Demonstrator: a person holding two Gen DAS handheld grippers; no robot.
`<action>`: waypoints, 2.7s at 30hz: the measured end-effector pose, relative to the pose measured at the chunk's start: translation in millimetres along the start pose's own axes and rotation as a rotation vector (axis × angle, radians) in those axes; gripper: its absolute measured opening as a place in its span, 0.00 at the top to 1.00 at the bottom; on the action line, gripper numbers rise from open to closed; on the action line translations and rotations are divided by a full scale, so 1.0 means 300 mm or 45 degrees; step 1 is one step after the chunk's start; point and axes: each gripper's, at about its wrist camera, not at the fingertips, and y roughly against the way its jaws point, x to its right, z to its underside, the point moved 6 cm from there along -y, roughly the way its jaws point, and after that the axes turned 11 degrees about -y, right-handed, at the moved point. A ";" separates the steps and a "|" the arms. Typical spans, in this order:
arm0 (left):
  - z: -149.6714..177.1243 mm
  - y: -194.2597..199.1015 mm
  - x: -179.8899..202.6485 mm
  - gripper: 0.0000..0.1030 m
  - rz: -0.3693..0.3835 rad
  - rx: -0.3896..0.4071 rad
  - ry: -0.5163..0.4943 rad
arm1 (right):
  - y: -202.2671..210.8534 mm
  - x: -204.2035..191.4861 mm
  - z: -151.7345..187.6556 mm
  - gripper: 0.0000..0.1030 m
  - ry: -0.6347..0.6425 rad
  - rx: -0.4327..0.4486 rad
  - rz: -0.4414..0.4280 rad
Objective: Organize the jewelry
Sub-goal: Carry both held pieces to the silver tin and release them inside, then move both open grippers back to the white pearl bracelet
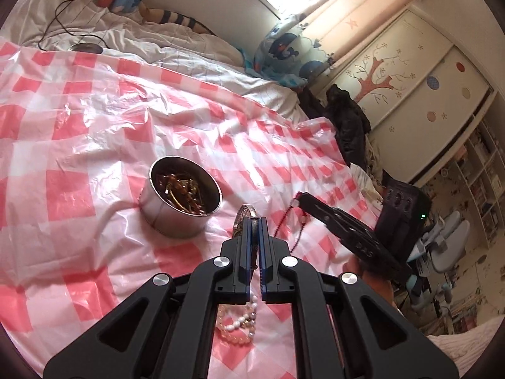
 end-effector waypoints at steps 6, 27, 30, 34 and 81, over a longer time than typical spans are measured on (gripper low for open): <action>-0.069 -0.032 -0.062 0.96 -0.040 0.010 0.019 | -0.057 -0.028 -0.096 0.97 -0.034 0.027 -0.055; -0.057 -0.260 -0.251 0.96 -0.161 -0.070 0.110 | -0.384 0.037 -0.072 0.97 -0.246 -0.135 -0.089; -0.035 -0.292 -0.248 0.96 -0.196 -0.138 0.078 | -0.406 0.033 -0.044 0.97 -0.213 -0.161 -0.049; -0.045 -0.267 -0.245 0.96 -0.227 -0.122 0.063 | -0.428 0.026 -0.020 0.97 -0.130 -0.188 0.034; 0.235 -0.050 0.070 0.47 -0.738 -0.216 -0.337 | 0.000 0.004 0.303 0.34 0.026 -0.244 0.235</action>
